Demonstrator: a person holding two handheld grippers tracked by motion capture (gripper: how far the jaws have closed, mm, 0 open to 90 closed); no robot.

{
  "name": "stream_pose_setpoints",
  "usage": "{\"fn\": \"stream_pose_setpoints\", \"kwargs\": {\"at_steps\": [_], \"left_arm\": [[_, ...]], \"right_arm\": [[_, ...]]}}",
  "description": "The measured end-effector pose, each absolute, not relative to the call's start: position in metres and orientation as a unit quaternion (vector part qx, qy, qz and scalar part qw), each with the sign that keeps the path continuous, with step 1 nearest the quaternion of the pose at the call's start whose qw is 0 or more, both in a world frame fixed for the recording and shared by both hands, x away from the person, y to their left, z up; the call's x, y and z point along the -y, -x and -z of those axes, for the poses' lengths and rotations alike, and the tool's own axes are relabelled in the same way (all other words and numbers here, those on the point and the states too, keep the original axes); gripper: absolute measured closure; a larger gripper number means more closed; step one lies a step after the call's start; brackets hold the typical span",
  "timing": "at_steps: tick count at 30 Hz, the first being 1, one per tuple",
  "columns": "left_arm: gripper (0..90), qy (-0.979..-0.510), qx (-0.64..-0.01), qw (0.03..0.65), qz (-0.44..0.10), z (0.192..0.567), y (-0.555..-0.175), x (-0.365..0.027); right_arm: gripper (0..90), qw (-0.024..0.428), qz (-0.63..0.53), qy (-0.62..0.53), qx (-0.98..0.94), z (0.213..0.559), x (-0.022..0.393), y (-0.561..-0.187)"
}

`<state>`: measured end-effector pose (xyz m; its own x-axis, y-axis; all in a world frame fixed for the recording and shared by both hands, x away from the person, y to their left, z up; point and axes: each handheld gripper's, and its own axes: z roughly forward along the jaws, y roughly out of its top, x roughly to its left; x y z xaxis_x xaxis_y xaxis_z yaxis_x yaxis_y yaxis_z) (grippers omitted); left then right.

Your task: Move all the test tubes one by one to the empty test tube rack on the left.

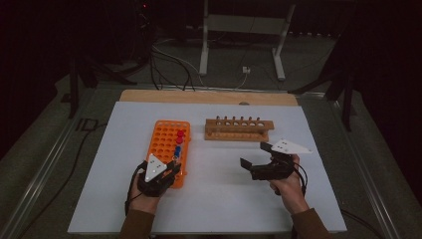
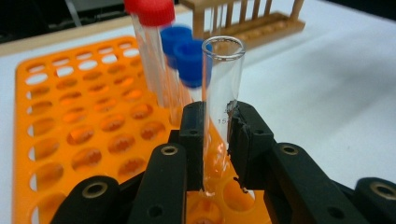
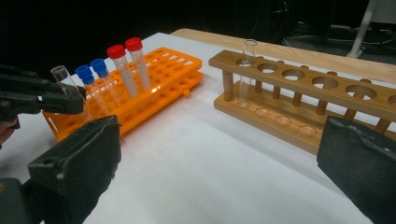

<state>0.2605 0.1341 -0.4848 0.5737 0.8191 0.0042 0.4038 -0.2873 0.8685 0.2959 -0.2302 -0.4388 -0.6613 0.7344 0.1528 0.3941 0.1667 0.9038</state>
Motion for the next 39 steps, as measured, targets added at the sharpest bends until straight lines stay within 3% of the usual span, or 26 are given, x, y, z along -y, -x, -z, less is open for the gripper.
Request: {"fn": "stream_pose_setpoints", "kwargs": {"at_steps": [29, 39], "left_arm": [[75.7, -0.78, -0.416, 0.408, -0.229, 0.493, -0.262, -0.128], [46.2, -0.762, -0.401, 0.458, -0.218, 0.484, -0.256, -0.143]], "right_arm": [[0.1, 0.157, -0.529, -0.372, -0.747, 0.435, 0.213, -0.303], [0.1, 0.168, -0.53, -0.369, -0.745, 0.425, 0.205, -0.314]]}}
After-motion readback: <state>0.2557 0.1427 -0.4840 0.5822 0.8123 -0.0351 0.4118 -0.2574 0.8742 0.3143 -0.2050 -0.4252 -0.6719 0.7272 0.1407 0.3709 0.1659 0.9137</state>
